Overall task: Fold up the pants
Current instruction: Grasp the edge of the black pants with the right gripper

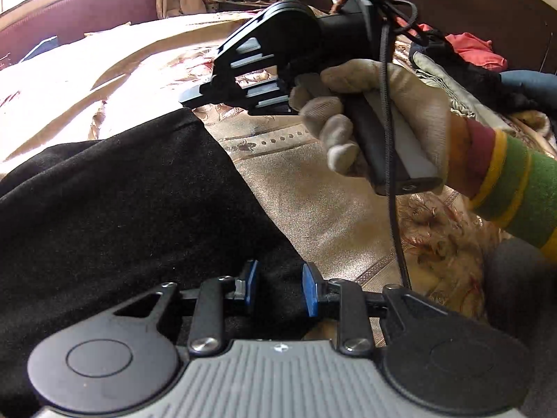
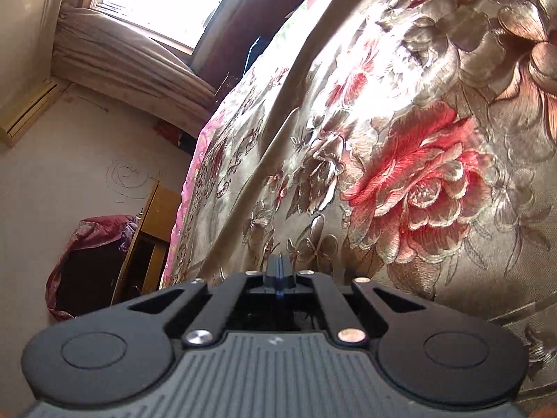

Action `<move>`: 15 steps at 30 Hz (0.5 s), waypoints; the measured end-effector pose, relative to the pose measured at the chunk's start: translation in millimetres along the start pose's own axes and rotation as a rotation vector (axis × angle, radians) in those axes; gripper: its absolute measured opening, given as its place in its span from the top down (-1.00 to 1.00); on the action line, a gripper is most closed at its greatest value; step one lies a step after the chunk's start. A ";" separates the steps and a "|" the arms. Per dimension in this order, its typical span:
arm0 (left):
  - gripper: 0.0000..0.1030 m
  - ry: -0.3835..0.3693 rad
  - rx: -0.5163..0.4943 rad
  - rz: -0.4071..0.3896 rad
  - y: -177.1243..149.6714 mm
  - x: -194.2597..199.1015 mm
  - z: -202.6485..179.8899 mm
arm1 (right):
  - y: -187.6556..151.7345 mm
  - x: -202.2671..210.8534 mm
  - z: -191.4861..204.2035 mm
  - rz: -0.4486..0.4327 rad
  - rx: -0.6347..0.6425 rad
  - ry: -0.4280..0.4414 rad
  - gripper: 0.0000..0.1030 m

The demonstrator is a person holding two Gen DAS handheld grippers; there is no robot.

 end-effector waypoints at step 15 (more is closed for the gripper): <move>0.17 0.225 0.196 -0.089 -12.8 73.0 84.1 | -71.4 43.1 2.7 0.186 -0.057 0.120 -0.15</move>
Point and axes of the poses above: each gripper's, at about its wrist camera, not at the fingertips, and x roughly against the way its jaws point, z to its left, y to its top, the point moved 4 cm from there along -x, roughly the way its jaws point, and after that the axes turned 9 degrees about -z, right-handed, at the moved point
